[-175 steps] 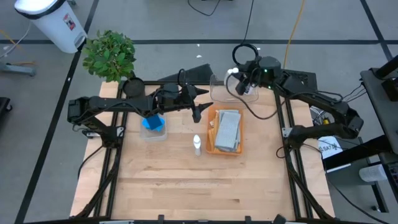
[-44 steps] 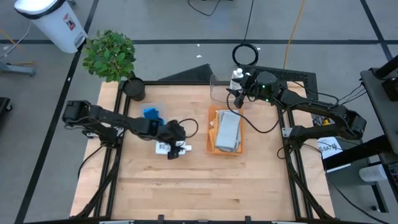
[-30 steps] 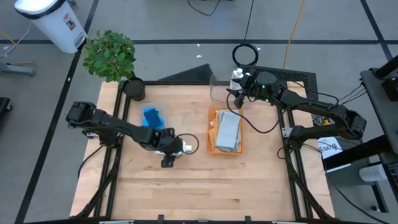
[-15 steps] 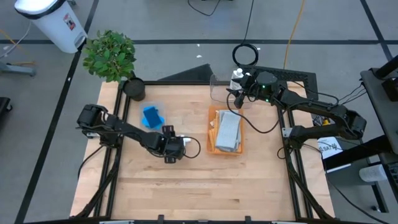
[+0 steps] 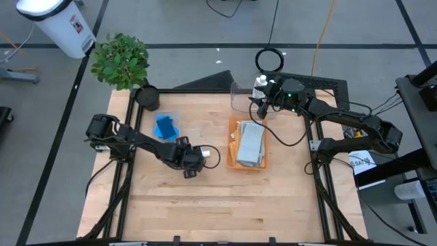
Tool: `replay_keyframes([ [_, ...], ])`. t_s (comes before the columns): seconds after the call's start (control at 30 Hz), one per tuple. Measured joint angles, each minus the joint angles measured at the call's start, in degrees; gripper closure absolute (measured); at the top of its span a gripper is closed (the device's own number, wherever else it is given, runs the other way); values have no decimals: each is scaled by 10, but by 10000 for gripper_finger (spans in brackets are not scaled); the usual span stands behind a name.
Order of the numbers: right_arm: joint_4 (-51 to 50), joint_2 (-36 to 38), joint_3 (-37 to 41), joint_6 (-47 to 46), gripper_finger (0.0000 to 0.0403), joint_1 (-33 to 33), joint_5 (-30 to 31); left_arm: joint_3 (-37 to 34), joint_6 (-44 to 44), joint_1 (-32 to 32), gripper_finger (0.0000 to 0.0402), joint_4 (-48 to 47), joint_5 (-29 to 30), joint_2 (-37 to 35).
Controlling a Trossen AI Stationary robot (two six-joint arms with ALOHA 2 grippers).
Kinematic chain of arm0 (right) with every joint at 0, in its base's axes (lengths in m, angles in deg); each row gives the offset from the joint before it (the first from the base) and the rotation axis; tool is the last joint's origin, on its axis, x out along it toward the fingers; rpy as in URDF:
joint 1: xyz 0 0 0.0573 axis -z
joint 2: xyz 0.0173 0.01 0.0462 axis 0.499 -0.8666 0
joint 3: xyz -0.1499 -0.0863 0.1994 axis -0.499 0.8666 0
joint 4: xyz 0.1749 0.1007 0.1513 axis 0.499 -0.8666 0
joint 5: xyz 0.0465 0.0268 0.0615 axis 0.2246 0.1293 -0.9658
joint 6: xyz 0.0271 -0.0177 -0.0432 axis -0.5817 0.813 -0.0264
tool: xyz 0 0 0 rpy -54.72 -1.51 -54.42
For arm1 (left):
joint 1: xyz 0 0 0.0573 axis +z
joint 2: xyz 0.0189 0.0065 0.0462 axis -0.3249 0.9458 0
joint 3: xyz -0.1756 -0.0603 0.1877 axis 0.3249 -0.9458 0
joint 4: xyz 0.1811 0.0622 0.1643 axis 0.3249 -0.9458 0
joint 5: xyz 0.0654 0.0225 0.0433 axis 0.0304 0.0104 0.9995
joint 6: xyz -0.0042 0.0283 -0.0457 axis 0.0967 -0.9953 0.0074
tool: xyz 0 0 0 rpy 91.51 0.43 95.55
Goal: Pick & Place Kitchen Items
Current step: Put the white plastic restorer bottle into the transparent bin
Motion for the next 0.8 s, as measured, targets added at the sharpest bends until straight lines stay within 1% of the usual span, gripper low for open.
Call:
replay_keyframes([
  [0.13,0,0,0,0,195,0,0,1,-2,1,249,4,0,-5],
  [0.23,0,0,0,0,195,0,0,12,-22,2,302,5,-21,-10],
  [0.37,4,0,0,0,195,0,0,42,-61,4,308,14,-25,-22],
  [0.47,5,0,0,-11,195,0,0,64,-87,6,308,50,-11,-39],
  [0.53,5,0,0,-21,195,0,0,74,-111,9,298,86,4,-53],
  [0.6,4,0,0,-23,195,-1,-1,75,-141,15,283,144,8,-73],
  [0.67,5,0,0,-22,193,-3,-5,76,-175,26,278,208,9,-90],
  [0.77,8,11,0,-20,193,-3,-36,76,-221,47,291,300,4,-104],
  [0.8,11,16,0,-20,193,-3,-48,76,-236,56,298,334,-9,-106],
])
